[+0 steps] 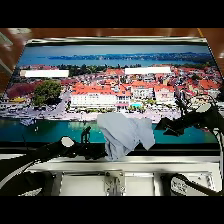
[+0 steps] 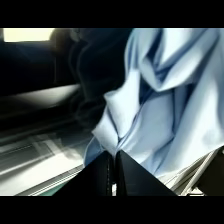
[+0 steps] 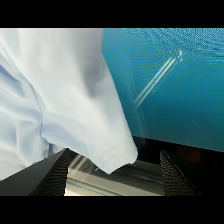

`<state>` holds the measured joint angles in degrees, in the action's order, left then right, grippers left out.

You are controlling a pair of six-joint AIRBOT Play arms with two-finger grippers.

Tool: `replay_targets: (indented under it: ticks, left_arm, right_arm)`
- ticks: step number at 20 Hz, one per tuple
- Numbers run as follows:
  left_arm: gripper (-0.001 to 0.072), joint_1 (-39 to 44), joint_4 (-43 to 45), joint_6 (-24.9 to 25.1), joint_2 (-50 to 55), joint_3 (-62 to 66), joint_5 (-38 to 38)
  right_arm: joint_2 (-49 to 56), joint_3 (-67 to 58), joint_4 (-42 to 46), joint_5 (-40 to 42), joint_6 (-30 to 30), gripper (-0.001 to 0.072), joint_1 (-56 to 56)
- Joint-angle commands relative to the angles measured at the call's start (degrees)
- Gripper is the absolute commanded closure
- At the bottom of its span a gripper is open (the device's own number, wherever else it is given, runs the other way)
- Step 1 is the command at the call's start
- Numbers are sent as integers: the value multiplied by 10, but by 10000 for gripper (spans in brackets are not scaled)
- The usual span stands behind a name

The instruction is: Fold the shirts.

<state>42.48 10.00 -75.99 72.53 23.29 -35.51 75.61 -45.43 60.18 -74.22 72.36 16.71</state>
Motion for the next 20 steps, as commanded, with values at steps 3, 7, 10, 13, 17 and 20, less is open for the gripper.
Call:
replay_targets:
  ticks: [3,7,10,13,17,20]
  left_arm:
    - [667,-5,-3,52,-14,6,-1]
    - [667,-49,-3,64,-46,6,-1]
    - [667,-77,-4,66,-62,6,-1]
    - [667,-94,-3,80,-73,6,-2]
    - [670,-141,56,86,-123,14,-37]
    - [670,-240,294,-46,-196,83,-130]
  right_arm:
    - [1,68,-38,74,-9,24,0]
    - [1,82,-59,110,-22,92,-24]
    - [0,82,-59,150,-10,110,-89]
    - [0,82,-60,166,16,429,-120]
    - [-21,42,-70,106,-15,643,-120]
    - [-102,-66,-69,96,-29,643,-120]
